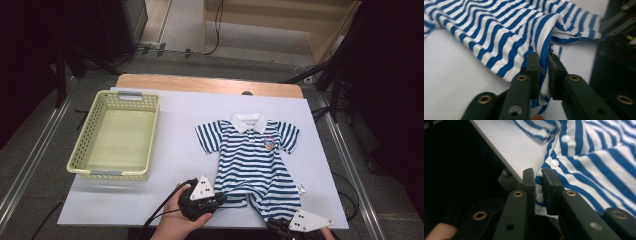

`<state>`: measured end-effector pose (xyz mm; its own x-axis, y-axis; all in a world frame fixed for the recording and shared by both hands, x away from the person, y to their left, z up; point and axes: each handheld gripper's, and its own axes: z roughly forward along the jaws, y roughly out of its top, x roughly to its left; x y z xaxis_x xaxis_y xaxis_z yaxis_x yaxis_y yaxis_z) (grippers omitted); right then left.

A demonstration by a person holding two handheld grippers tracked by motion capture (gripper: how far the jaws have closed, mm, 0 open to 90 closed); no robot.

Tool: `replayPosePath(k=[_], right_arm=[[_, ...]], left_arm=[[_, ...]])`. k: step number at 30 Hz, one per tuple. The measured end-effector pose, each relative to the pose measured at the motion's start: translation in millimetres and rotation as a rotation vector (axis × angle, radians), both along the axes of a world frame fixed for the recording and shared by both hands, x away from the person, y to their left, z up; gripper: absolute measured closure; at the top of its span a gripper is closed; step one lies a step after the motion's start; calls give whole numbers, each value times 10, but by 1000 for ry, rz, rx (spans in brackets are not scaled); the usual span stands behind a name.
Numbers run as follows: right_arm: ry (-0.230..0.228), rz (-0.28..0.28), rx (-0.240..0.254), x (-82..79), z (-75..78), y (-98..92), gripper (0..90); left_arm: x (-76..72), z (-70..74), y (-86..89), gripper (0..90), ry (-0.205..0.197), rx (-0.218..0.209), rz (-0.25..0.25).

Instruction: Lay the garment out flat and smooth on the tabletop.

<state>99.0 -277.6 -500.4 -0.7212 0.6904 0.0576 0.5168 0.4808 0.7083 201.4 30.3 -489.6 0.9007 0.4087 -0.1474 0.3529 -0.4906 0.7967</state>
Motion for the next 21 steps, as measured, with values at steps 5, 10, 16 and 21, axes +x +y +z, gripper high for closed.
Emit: replayPosePath(k=[5,10,16,21], right_arm=[[-106,-62,104,181,265,-199,544],[-176,-203,158,581,452,-445,520],[-168,-326,113,1237,403,-659,519],[-121,-429,105,1715,263,-841,506]], left_arm=[[212,99,5,422,-7,-50,52],[561,142,-103,308,-18,-55,109],[983,156,-294,175,-26,-21,168],[1286,175,-375,156,14,-46,201]])
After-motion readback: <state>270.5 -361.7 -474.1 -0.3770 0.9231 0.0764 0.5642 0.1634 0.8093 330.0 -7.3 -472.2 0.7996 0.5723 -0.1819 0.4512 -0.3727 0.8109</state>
